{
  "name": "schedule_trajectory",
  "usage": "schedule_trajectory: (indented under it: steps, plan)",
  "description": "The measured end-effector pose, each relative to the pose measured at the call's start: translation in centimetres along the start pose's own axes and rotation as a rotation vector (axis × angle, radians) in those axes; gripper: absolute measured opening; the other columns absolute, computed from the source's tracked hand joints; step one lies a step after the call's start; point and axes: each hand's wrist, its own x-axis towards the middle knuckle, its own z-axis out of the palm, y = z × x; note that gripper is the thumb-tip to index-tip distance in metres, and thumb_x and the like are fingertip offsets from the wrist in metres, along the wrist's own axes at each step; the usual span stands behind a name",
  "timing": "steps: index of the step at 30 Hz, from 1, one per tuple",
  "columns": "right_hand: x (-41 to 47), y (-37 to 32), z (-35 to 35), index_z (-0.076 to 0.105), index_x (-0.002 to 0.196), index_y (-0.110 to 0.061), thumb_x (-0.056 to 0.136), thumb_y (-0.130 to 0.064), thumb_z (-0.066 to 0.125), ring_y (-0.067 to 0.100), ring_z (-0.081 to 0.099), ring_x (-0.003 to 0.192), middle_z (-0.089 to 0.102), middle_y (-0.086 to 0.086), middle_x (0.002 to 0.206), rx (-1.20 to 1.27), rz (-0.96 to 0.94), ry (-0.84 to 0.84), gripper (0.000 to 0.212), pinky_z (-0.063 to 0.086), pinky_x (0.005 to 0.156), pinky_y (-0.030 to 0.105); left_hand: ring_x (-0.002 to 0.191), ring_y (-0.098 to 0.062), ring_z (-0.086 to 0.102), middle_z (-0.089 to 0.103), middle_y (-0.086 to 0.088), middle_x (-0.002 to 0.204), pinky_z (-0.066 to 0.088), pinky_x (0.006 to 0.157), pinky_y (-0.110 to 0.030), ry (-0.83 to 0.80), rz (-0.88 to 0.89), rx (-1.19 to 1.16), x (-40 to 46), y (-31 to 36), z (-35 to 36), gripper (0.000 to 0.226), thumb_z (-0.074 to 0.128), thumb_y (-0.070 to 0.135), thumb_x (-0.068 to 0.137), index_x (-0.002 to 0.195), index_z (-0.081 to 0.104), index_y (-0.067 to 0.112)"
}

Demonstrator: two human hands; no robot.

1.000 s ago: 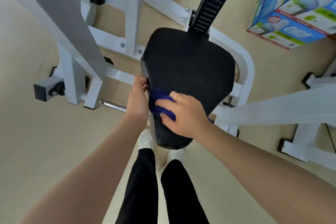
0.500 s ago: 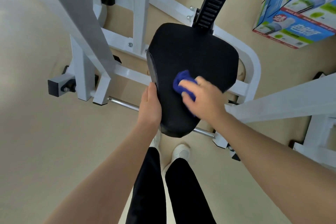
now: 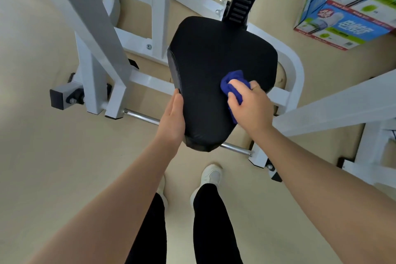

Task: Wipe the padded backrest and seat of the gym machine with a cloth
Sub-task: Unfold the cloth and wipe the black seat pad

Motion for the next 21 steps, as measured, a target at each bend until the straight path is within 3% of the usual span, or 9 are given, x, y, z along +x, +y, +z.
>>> schedule_trajectory:
  steps: [4, 7, 10, 13, 15, 17, 19, 21]
  plan:
    - [-5.1, -4.3, -0.4, 0.069, 0.103, -0.022, 0.079, -0.034, 0.049, 0.026, 0.053, 0.058, 0.057, 0.008, 0.075, 0.093, -0.371, -0.068, 0.033, 0.045, 0.049, 0.031, 0.097, -0.005, 0.06, 0.068, 0.012, 0.101, 0.045, 0.076, -0.022, 0.021, -0.077, -0.035, 0.1, 0.5, -0.4, 0.04, 0.03, 0.046, 0.093, 0.107, 0.063, 0.03]
    - [-5.2, -4.3, -0.4, 0.069, 0.104, -0.025, 0.08, -0.035, 0.049, 0.023, 0.052, 0.058, 0.058, 0.006, 0.075, 0.065, -0.538, -0.135, 0.033, 0.043, 0.05, 0.03, 0.077, 0.009, 0.061, 0.068, 0.024, 0.08, 0.043, 0.065, -0.015, -0.024, -0.074, -0.003, 0.4, 0.4, -0.9, 0.036, 0.028, 0.046, 0.094, 0.093, 0.063, 0.035]
    - [-2.7, -3.1, 0.3, 0.069, 0.105, -0.024, 0.08, -0.036, 0.047, 0.028, 0.056, 0.061, 0.058, 0.009, 0.076, 0.032, -0.458, -0.068, 0.035, 0.048, 0.051, 0.032, 0.071, 0.016, 0.052, 0.055, 0.034, 0.076, 0.034, 0.055, -0.003, -0.048, -0.035, 0.024, 0.2, 0.5, -1.0, 0.032, 0.025, 0.046, 0.096, 0.09, 0.056, 0.043]
    - [-0.7, -3.4, 0.3, 0.067, 0.111, -0.025, 0.085, -0.034, 0.051, 0.031, 0.059, 0.069, 0.06, 0.012, 0.084, 0.04, -0.093, 0.013, 0.032, 0.05, 0.056, 0.034, 0.077, 0.015, 0.046, 0.05, 0.031, 0.084, 0.034, 0.049, 0.0, -0.073, -0.041, 0.0, 0.2, 0.2, -0.5, 0.03, 0.024, 0.045, 0.097, 0.104, 0.053, 0.041]
    - [-0.7, -4.7, 0.5, 0.066, 0.111, -0.023, 0.086, -0.033, 0.053, 0.031, 0.058, 0.071, 0.06, 0.012, 0.086, 0.006, 0.037, 0.048, 0.03, 0.048, 0.057, 0.035, 0.076, 0.014, 0.05, 0.055, 0.027, 0.087, 0.037, 0.045, 0.003, -0.07, -0.058, -0.022, 0.1, 0.1, -0.4, 0.034, 0.026, 0.043, 0.098, 0.109, 0.056, 0.034]
    - [-2.3, -6.7, 0.5, 0.067, 0.103, -0.022, 0.081, -0.033, 0.054, 0.031, 0.058, 0.065, 0.059, 0.011, 0.08, 0.024, -0.081, 0.044, 0.028, 0.046, 0.054, 0.035, 0.074, 0.013, 0.06, 0.064, 0.024, 0.082, 0.042, 0.052, 0.0, -0.05, -0.069, -0.072, 0.1, 0.0, -0.5, 0.035, 0.03, 0.044, 0.097, 0.102, 0.062, 0.03]
    - [-4.7, -8.2, 0.9, 0.069, 0.096, -0.024, 0.077, -0.034, 0.051, 0.027, 0.054, 0.058, 0.057, 0.008, 0.074, 0.024, -0.297, 0.006, 0.028, 0.039, 0.051, 0.03, 0.079, 0.001, 0.065, 0.069, 0.015, 0.073, 0.049, 0.065, -0.015, 0.001, -0.115, -0.159, 0.2, -0.2, -0.9, 0.033, 0.037, 0.048, 0.094, 0.085, 0.064, 0.03]
    - [-5.7, -8.6, 0.8, 0.07, 0.09, -0.026, 0.076, -0.032, 0.05, 0.025, 0.05, 0.055, 0.055, 0.006, 0.072, -0.019, -0.438, -0.02, 0.026, 0.03, 0.051, 0.027, 0.08, -0.005, 0.063, 0.068, 0.011, 0.08, 0.047, 0.068, -0.022, 0.028, -0.145, -0.188, 0.3, -0.4, -1.4, 0.033, 0.037, 0.05, 0.093, 0.083, 0.063, 0.034]
